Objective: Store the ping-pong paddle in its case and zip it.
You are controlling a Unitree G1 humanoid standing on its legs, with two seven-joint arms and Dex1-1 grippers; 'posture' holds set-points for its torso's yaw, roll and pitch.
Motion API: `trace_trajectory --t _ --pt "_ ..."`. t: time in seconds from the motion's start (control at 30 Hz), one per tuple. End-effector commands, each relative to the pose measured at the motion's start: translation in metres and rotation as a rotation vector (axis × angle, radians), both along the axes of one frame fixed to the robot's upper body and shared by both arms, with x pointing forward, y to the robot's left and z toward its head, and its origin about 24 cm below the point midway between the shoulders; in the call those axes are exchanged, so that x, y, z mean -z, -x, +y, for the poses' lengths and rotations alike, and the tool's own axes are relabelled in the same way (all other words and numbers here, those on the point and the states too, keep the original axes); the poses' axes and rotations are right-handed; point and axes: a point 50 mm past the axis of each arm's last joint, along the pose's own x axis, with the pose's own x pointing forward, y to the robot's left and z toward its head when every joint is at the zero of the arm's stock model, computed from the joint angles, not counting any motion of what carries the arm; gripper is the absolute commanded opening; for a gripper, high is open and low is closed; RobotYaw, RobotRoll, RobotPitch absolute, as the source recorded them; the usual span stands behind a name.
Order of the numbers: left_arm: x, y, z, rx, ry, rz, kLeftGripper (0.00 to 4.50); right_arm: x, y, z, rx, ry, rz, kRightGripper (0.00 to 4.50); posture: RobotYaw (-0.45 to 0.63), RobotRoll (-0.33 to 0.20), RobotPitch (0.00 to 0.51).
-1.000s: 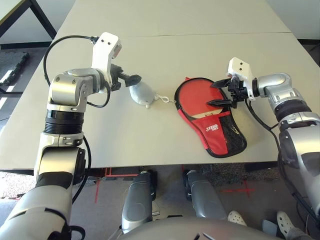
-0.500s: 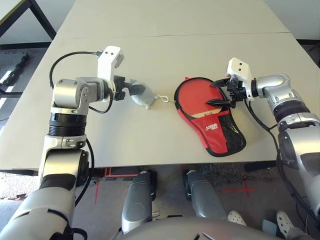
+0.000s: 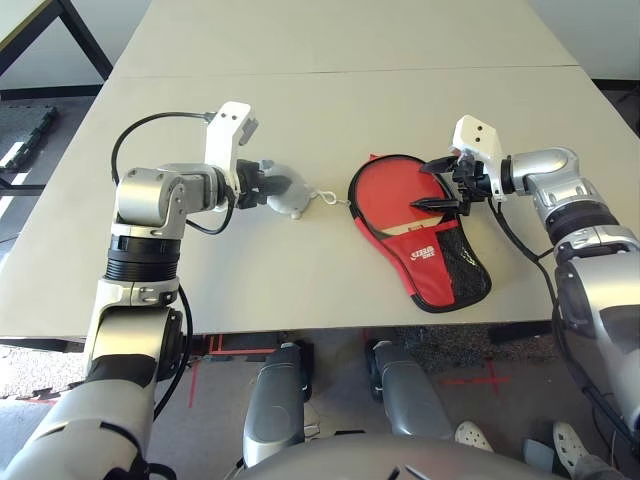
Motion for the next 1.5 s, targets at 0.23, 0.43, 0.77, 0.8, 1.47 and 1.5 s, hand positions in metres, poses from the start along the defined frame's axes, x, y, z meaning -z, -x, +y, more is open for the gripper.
trace_trajectory --t 0.23,0.43,0.77,0.8,1.47,1.5 --pt "-0.014 -0.029 0.0 -0.064 -0.035 -0.097 0.03 0.025 0.007 -0.007 0.032 0.093 0.069 4.5 0.06 0.0 0.208" --pt "-0.022 -0.054 -0.013 -0.091 -0.059 -0.164 0.03 0.029 0.009 -0.008 0.027 0.118 0.074 4.5 0.06 0.0 0.211" --pt "-0.031 -0.08 -0.038 -0.138 -0.108 -0.281 0.03 0.035 0.013 -0.009 0.012 0.135 0.082 4.5 0.01 0.0 0.226" --pt "-0.032 -0.081 -0.041 -0.145 -0.108 -0.296 0.03 0.035 0.013 -0.01 0.012 0.135 0.083 4.5 0.0 0.0 0.226" --pt "-0.077 -0.077 -0.143 -0.109 -0.001 -0.566 0.03 0.044 0.021 -0.014 0.018 0.114 0.099 4.5 -0.1 0.0 0.249" --pt "-0.078 -0.077 -0.146 -0.107 0.003 -0.576 0.03 0.045 0.022 -0.014 0.018 0.111 0.1 4.5 -0.11 0.0 0.25"
